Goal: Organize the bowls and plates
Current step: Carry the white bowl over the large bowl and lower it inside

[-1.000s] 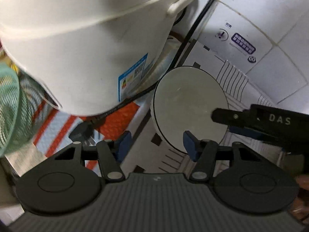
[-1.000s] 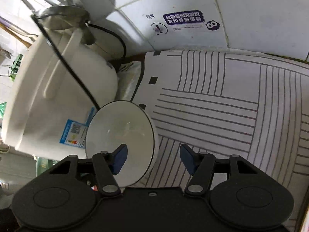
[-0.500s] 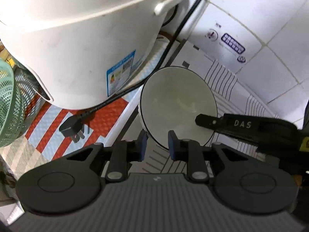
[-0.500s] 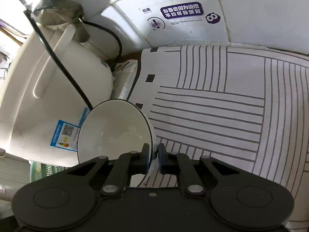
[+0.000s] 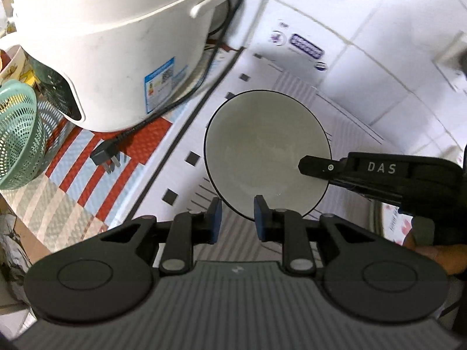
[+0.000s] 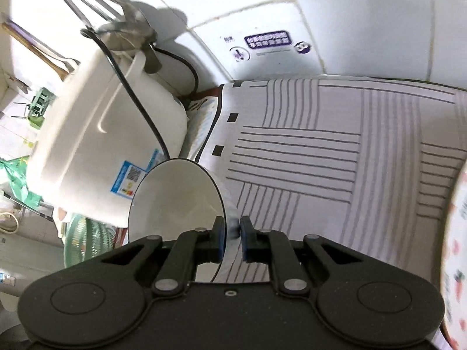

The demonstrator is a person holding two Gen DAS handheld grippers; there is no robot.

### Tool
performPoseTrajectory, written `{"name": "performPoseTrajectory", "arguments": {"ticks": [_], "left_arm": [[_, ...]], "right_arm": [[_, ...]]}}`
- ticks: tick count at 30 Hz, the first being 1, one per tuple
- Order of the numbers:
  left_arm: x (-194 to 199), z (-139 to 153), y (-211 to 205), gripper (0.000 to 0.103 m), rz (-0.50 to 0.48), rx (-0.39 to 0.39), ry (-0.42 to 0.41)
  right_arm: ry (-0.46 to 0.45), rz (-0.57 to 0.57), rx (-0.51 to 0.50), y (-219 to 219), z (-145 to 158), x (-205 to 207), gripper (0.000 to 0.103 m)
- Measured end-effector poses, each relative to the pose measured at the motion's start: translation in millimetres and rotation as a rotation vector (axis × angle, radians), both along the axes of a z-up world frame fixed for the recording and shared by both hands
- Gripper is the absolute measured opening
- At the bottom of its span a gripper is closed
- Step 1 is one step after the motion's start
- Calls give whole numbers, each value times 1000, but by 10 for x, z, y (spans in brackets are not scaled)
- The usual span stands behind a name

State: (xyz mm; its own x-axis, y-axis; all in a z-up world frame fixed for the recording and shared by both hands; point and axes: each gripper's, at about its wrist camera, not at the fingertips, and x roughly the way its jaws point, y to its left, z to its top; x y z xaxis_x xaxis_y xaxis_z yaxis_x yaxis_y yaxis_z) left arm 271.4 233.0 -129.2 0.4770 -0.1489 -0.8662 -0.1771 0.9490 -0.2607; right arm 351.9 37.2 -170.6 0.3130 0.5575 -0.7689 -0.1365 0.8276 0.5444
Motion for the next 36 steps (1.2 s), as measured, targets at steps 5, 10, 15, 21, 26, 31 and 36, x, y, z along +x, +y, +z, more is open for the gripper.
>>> {"name": "performPoseTrajectory", "arguments": {"ticks": [5, 10, 15, 21, 26, 31, 36], "left_arm": [[-210, 245, -285, 22, -58, 57, -13], [-411, 436, -549, 22, -128, 133, -21], [-631, 567, -792, 22, -188, 145, -27], [-904, 704, -1135, 22, -266, 115, -37], [-1097, 714, -1421, 22, -326, 110, -40], [-1244, 607, -1675, 22, -374, 145, -22], [-1306, 431, -1800, 22, -405, 139, 10]], "right_arm": [[-13, -14, 2, -231, 215, -264, 16], [-28, -46, 10, -444, 399, -554, 17], [-47, -83, 15, -714, 561, -876, 18], [-80, -116, 11, -1101, 720, -1264, 19], [-131, -136, -3, -1418, 795, -1560, 19], [-89, -214, 48, -1720, 631, -1787, 20], [-83, -243, 44, -1829, 465, -1965, 20]]}}
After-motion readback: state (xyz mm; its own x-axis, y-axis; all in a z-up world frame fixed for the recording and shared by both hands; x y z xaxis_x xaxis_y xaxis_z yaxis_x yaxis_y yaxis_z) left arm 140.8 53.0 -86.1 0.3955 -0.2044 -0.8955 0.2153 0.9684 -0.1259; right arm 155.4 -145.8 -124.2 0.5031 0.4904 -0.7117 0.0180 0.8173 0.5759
